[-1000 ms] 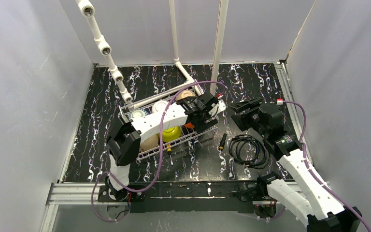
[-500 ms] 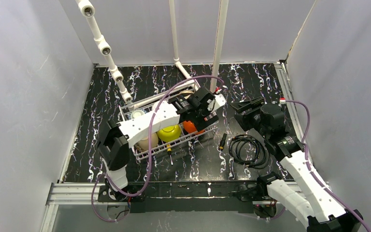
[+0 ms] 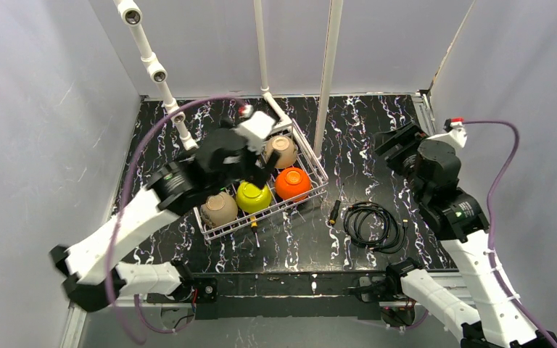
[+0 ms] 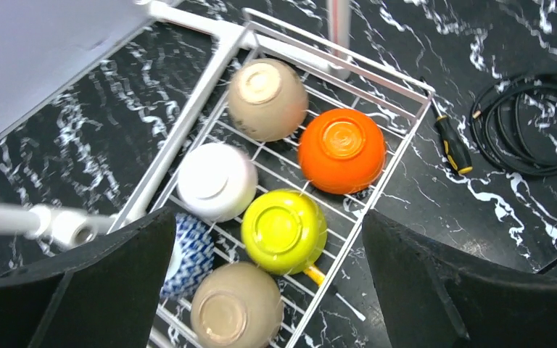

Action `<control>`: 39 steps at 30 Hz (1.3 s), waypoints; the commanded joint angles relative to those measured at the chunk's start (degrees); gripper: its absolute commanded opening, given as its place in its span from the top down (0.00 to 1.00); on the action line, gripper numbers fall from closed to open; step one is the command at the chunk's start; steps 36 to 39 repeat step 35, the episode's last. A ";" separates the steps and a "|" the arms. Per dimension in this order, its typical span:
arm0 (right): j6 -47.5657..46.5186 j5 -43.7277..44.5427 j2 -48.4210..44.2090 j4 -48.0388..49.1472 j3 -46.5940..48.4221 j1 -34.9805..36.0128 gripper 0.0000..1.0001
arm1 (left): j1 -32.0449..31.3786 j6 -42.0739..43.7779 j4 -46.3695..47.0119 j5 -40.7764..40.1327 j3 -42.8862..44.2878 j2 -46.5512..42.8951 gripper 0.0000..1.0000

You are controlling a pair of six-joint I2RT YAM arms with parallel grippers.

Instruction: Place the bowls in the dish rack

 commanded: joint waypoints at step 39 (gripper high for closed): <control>-35.69 37.35 -0.52 -2.45 24.85 0.12 0.01 | 0.18 -4.66 1.16 -48.30 -7.38 -43.56 0.02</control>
